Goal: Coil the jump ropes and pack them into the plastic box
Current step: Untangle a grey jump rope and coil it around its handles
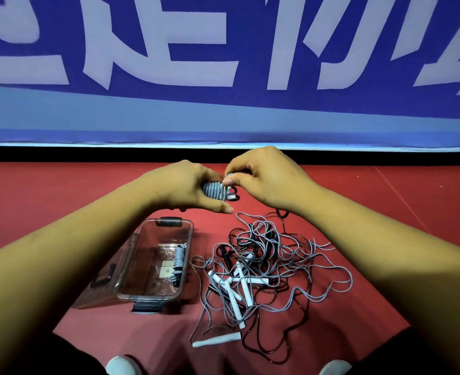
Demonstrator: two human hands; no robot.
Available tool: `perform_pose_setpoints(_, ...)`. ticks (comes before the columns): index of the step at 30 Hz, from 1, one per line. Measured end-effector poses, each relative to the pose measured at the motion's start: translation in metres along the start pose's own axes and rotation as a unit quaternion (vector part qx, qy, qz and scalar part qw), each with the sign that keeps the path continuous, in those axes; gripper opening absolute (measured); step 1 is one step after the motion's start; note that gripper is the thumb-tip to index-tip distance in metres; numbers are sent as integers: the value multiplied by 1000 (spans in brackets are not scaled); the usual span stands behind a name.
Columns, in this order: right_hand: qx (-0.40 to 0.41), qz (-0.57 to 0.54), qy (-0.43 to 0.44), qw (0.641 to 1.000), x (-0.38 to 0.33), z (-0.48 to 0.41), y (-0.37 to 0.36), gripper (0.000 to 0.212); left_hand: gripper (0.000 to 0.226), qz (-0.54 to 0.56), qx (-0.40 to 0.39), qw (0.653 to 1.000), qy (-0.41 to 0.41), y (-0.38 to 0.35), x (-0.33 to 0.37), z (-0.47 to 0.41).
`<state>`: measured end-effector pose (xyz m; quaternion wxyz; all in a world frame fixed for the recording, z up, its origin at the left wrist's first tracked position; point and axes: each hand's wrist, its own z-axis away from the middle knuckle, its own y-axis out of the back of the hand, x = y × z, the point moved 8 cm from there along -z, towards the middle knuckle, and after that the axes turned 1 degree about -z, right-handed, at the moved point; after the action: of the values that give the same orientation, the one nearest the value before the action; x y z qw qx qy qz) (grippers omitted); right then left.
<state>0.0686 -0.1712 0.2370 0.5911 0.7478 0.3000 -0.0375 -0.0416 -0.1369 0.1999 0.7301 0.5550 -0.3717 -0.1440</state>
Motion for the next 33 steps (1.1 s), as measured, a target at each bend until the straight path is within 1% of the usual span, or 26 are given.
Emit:
perform_pose_setpoints(1, 1, -18, -9, 1000, 3, -1, 0, 12, 49, -5, 2, 1000, -3, 0, 2, 0)
perform_pose_setpoints(2, 4, -41, -19, 999, 8, -2, 0, 10, 47, -11, 10, 1000, -10, 0, 4, 0)
perform_pose_setpoints(5, 2, -114, -49, 992, 18, -3, 2, 8, 33, -31, 32, 998, -39, 1, 9, 0)
perform_pose_setpoints(7, -26, -142, -54, 988, 20, -2, -2, 10, 35, -38, 19, 998, -55, -3, 11, 2)
perform_pose_setpoints(9, -58, -150, -52, 986, 22, 0, -7, 12, 33, -15, 0, 998, -62, -10, 12, 5)
perform_pose_setpoints(12, -91, -176, -85, 976, 34, 3, -14, 13, 25, 86, -13, 994, -63, -15, 12, 9)
perform_pose_setpoints(15, -135, -237, -133, 953, 47, 11, -24, 19, 15, 214, -13, 975, -59, -14, 14, 12)
perform_pose_setpoints(18, -160, -305, -166, 924, 49, 16, -35, 27, 17, 309, 41, 948, -59, -6, 13, 11)
perform_pose_setpoints(20, -161, -329, -181, 913, 48, 15, -41, 29, 27, 360, 83, 929, -37, 1, 5, 8)
perform_pose_setpoints(22, -165, -342, -192, 905, 45, 14, -48, 33, 27, 398, 112, 911, -7, 5, -4, 4)
perform_pose_setpoints(23, -166, -335, -193, 907, 45, 14, -51, 35, 28, 406, 124, 905, 10, 5, -7, 3)
perform_pose_setpoints(25, -164, -290, -191, 923, 43, 14, -52, 29, 34, 416, 143, 897, 42, 3, -14, 0)
perform_pose_setpoints(27, -154, -211, -169, 950, 39, 11, -46, 28, 40, 411, 151, 896, 68, 1, -21, -2)
perform_pose_setpoints(29, -153, -114, -127, 973, 30, 5, -39, 27, 43, 392, 150, 901, 107, -1, -33, -2)
perform_pose_setpoints(31, -172, -39, -91, 980, 17, 2, -40, 28, 41, 372, 141, 906, 146, -6, -45, -2)
perform_pose_setpoints(33, -190, 20, -68, 979, 8, 2, -45, 32, 40, 332, 129, 920, 165, -14, -51, -2)
